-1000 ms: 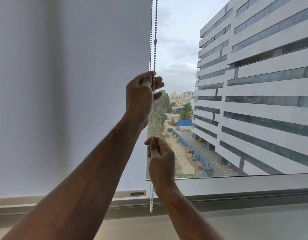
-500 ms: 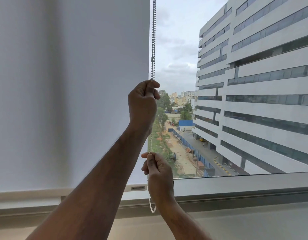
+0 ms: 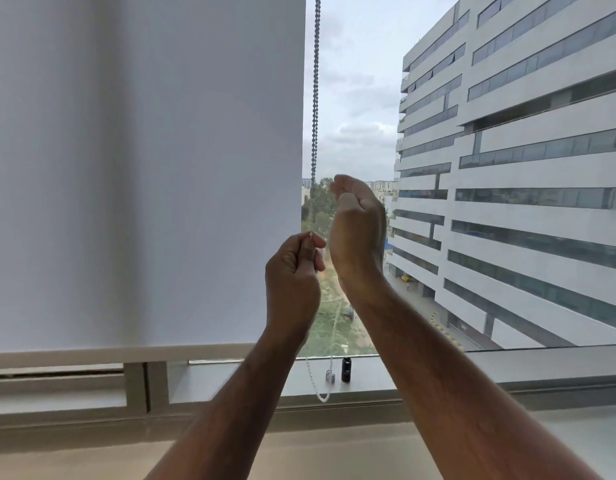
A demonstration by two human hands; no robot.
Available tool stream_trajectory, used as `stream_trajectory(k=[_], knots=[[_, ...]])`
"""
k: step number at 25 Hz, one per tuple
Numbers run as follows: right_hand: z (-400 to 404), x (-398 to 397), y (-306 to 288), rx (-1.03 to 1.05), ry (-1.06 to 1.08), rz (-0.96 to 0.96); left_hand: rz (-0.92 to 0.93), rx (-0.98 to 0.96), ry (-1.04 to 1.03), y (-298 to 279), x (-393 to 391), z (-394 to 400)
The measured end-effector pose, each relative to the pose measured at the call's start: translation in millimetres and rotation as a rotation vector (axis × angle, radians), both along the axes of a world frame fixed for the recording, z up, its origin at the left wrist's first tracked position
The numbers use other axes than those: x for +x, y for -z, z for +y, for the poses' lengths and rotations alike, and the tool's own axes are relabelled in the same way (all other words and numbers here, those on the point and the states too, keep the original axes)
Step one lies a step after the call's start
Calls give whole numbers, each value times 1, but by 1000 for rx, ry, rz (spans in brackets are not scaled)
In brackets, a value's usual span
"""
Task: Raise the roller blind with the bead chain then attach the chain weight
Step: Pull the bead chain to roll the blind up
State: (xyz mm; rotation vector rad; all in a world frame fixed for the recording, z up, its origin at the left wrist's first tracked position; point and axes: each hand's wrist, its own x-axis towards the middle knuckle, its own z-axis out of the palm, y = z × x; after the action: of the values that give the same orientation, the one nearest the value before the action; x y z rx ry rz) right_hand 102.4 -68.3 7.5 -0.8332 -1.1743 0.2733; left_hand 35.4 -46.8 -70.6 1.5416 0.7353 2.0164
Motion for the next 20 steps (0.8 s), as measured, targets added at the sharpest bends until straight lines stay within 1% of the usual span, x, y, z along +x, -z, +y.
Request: stream_trajectory(k=[4, 6, 8, 10, 14, 17, 20], knots=[[6, -8, -39, 18, -259, 72, 41, -40, 14, 30, 6, 0], [10, -12, -52, 23, -335, 138, 41, -52, 47, 45, 9, -2], [16, -13, -54, 23, -296, 182, 46, -59, 78, 57, 10, -5], [20, -13, -46, 33, -233, 170, 46, -78, 112, 64, 9, -4], [20, -11, -28, 63, -212, 147, 33, -140, 166, 75, 6, -2], [17, -9, -16, 86, -169, 110, -50, -198, 227, 75, 4, -1], [15, -6, 0, 78, -153, 90, -145, -231, 213, 56, -3, 5]])
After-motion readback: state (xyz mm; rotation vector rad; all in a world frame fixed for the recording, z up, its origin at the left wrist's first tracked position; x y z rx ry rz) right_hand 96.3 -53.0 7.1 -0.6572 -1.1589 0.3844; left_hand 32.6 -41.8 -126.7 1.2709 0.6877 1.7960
